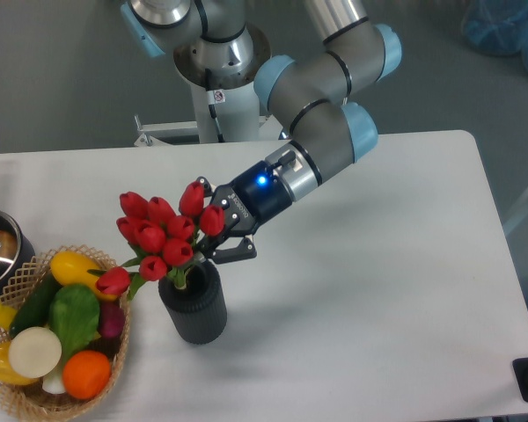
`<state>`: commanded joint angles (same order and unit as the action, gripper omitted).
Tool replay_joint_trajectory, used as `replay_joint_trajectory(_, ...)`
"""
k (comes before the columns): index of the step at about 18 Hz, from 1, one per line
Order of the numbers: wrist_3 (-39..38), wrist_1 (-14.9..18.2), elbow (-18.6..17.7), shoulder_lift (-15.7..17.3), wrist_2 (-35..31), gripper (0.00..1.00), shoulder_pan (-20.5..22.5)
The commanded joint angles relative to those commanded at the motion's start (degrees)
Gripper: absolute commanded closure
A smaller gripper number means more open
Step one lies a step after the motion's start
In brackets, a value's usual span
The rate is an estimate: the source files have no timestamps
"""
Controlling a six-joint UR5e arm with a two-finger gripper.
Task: Pick up the flowers from the vase
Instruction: 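Lift the gripped tulips up out of the black vase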
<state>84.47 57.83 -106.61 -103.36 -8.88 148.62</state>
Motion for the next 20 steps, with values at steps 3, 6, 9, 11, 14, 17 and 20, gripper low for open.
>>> replay_joint_trajectory(3,-0.53,0.0,0.09,0.44,0.18,0.61,0.09)
replay_joint_trajectory(6,-0.62,0.09,0.09,0.97,0.53,0.61,0.09)
replay_joint_trajectory(9,-2.37,0.09,0.18,1.58,0.62,0.61,0.0)
replay_joint_trajectory(11,-3.78,0.09,0.96,1.76,0.62,0.61,0.09)
replay_joint_trajectory(14,-5.88,0.09,1.67,2.64,0.62,0.61,0.09)
replay_joint_trajectory(17,-8.17,0.09,2.02,3.52,0.62,0.61,0.09)
replay_joint_trajectory(20,-8.79,0.18,2.11,4.13,0.7,0.61,0.0)
